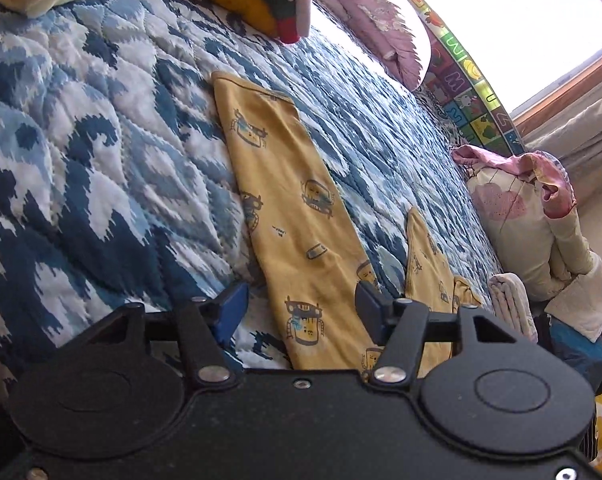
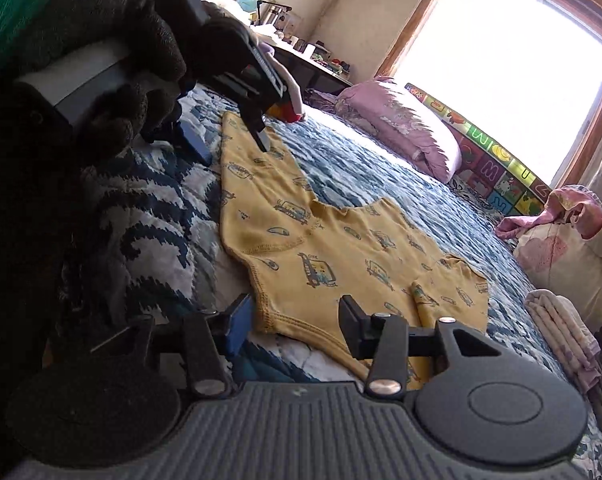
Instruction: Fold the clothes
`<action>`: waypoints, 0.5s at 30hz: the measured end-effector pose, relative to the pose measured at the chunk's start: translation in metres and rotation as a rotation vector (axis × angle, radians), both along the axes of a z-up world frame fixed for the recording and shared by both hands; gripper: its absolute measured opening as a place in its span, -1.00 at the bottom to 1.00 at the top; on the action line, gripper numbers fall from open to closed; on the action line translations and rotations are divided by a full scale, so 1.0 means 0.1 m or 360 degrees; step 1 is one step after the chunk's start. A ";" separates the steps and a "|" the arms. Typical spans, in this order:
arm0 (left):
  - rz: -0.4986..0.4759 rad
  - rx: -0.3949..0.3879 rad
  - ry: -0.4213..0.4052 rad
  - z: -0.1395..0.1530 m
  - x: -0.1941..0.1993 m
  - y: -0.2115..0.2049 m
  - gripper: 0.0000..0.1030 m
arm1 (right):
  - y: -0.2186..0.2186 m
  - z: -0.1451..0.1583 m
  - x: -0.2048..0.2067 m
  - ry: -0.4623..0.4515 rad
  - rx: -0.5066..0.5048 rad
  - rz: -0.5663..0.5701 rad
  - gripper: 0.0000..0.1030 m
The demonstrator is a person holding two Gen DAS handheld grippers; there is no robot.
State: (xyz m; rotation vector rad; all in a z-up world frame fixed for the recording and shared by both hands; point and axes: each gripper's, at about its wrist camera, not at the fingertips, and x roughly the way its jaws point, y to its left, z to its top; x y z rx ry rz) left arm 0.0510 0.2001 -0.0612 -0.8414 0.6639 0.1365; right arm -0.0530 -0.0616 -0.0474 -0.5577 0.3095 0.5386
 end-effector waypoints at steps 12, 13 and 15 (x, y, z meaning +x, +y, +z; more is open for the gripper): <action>-0.0054 0.0097 -0.0014 0.01 0.10 -0.09 0.19 | -0.67 -0.19 0.35 0.0267 0.0211 -0.0412 0.00; -0.0050 0.0087 -0.0015 0.01 0.10 -0.08 0.20 | -0.65 -0.14 0.27 0.0187 0.0223 -0.0377 0.00; -0.0048 0.0085 -0.0013 0.01 0.10 -0.08 0.20 | -0.64 -0.08 0.15 0.0062 0.0243 -0.0348 0.12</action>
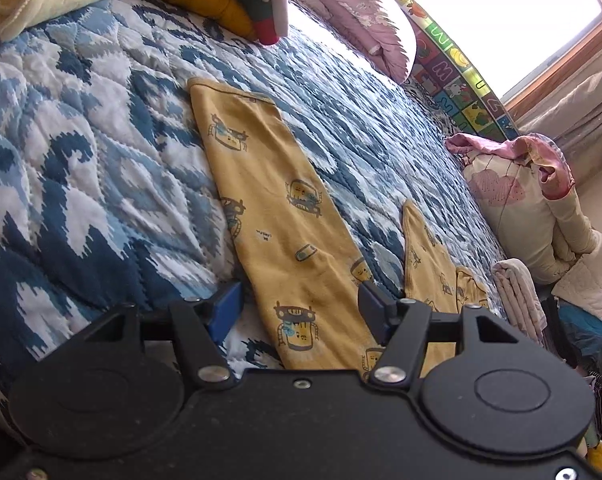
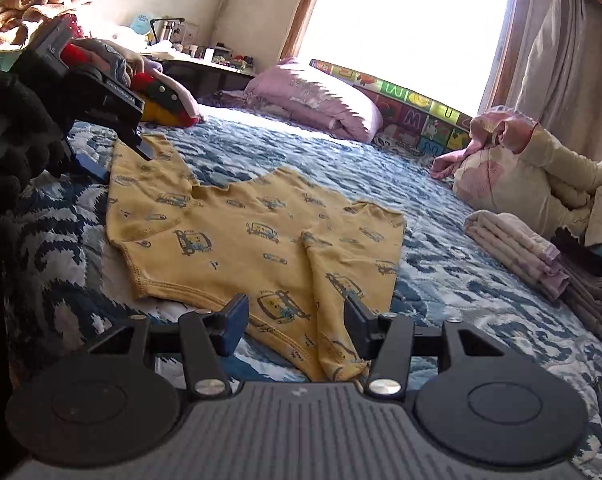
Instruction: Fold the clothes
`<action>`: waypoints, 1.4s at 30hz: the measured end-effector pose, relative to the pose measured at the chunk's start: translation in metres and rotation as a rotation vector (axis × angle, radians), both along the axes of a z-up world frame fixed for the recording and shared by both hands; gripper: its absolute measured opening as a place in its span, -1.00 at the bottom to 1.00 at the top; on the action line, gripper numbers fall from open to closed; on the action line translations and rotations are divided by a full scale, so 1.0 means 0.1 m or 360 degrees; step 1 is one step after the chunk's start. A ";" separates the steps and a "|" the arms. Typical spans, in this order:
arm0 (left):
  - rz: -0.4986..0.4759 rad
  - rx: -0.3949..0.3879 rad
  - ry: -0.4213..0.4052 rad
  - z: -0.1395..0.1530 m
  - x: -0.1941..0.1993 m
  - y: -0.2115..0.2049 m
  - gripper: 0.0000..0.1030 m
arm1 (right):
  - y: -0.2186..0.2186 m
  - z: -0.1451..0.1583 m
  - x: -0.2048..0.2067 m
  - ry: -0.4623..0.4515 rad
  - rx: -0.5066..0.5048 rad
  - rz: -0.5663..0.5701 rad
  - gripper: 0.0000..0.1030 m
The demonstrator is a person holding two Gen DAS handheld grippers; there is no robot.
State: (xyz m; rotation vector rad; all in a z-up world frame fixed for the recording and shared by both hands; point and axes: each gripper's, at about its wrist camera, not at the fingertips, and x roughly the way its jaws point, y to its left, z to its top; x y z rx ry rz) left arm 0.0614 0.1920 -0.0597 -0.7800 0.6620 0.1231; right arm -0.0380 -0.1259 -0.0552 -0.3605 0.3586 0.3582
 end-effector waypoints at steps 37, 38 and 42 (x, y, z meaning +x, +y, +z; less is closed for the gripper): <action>-0.0206 0.0295 -0.0418 0.58 0.65 -0.33 -0.99 | -0.36 0.20 0.67 0.0466 0.0943 0.0093 -0.03; -0.0255 0.0353 -0.0442 0.65 0.66 -0.51 -0.99 | -0.47 0.20 0.74 0.0509 0.1048 0.0087 -0.02; -0.0434 0.0507 -0.0492 0.81 0.72 -1.16 -1.00 | -0.92 0.20 0.96 0.0619 0.1458 0.0018 0.05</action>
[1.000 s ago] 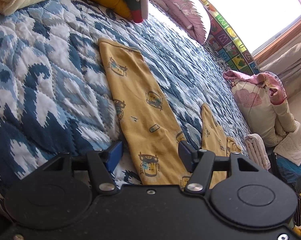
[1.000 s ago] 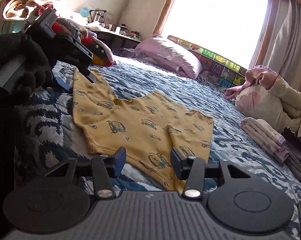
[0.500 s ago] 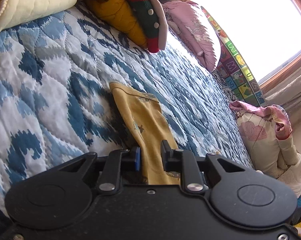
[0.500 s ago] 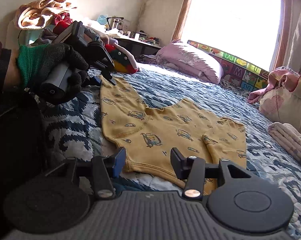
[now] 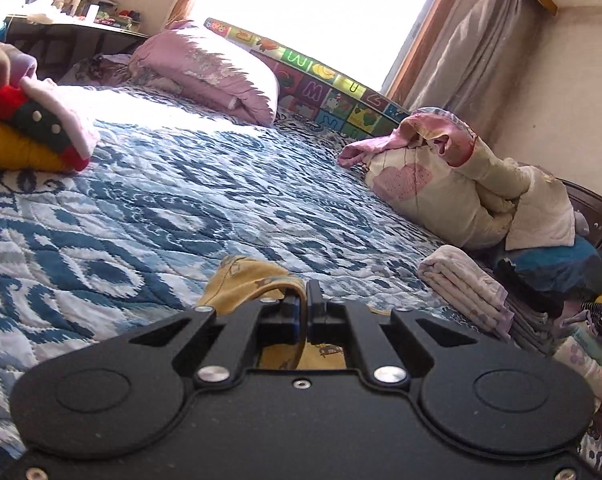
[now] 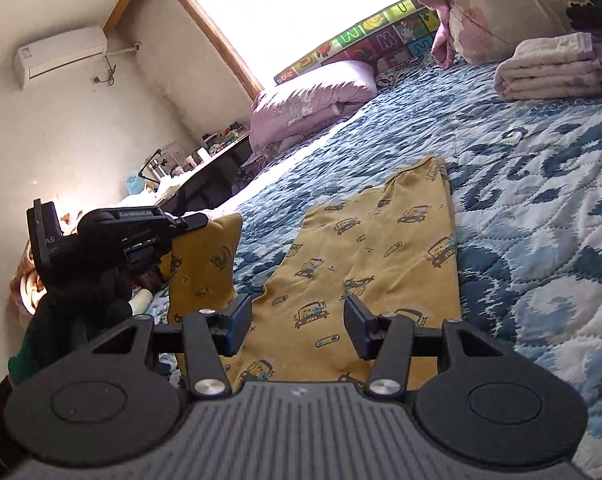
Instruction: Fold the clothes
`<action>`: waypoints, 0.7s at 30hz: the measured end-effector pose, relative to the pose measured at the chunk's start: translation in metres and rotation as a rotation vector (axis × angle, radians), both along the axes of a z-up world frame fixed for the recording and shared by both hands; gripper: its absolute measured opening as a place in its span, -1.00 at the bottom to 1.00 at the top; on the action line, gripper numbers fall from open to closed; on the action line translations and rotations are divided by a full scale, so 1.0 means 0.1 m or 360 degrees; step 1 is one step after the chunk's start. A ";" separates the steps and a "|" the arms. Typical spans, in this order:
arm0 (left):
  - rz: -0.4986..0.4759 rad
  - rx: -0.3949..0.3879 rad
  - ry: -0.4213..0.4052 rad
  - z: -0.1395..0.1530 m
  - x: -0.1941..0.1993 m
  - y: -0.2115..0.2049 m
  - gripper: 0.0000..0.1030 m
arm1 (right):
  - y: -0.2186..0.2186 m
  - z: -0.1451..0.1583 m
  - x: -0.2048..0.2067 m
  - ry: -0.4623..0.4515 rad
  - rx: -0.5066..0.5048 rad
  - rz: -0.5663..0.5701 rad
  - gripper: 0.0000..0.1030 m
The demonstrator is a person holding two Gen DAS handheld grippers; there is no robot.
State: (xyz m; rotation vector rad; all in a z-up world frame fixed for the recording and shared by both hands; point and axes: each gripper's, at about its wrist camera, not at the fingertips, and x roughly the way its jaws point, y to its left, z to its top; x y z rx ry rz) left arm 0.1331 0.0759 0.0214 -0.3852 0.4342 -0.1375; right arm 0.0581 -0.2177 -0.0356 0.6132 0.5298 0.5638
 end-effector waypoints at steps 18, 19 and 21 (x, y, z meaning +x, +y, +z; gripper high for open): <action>-0.0658 0.0781 -0.0005 -0.36 -0.53 -1.67 -0.17 | -1.06 -0.51 0.34 0.0399 0.0483 -0.0599 0.12; -0.0598 0.0758 -0.0005 -0.33 -0.65 -1.49 -0.15 | -1.02 -0.49 0.35 0.0396 0.0396 -0.0601 0.12; -0.0521 0.0731 0.0011 -0.32 -0.84 -1.16 -0.13 | -0.95 -0.43 0.40 0.0408 0.0192 -0.0605 0.12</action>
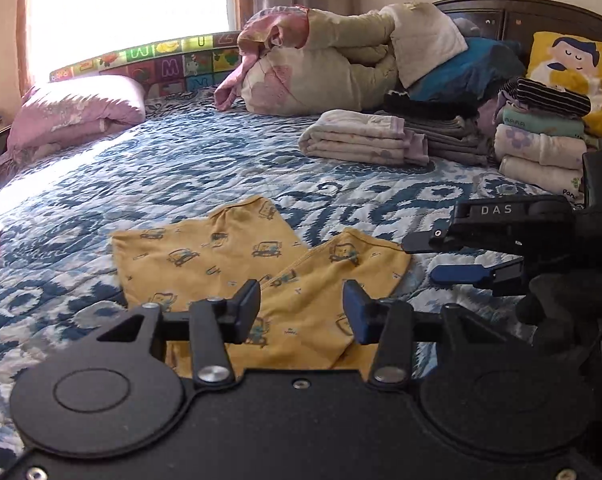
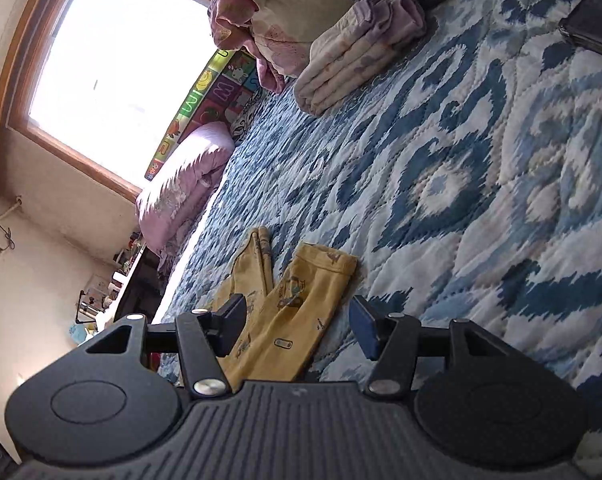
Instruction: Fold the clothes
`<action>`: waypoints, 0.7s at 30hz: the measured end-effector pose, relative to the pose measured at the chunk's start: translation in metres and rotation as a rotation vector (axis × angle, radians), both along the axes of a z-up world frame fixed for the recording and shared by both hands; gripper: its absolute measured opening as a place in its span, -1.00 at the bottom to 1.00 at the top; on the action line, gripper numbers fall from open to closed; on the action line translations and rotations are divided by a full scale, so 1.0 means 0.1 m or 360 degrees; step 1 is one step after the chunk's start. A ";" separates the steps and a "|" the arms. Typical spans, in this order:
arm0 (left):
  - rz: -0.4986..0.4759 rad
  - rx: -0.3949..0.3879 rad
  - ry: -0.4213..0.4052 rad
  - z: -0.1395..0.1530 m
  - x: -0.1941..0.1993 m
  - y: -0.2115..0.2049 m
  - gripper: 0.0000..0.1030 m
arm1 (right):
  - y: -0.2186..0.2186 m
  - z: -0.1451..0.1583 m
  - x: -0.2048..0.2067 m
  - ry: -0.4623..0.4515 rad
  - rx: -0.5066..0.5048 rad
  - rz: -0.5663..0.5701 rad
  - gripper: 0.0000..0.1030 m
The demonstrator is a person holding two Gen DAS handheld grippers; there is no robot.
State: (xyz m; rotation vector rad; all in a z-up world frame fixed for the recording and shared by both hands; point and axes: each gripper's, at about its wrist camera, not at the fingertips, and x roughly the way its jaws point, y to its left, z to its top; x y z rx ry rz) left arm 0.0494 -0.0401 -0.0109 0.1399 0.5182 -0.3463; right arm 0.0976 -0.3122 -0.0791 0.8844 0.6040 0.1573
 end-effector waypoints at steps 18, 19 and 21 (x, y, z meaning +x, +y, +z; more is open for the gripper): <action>0.0004 0.0648 -0.0027 -0.57 -0.51 0.27 -0.69 | 0.21 0.02 0.34 -0.0134 -0.0196 0.0143 -0.89; -0.0005 0.0663 -0.0046 -0.56 -0.52 0.26 -0.89 | 0.20 0.06 0.31 -0.0169 -0.0201 0.0136 -0.89; -0.0032 0.0697 -0.0099 -0.55 -0.56 0.22 -0.92 | 0.16 0.18 0.25 -0.0282 -0.0186 0.0102 -0.90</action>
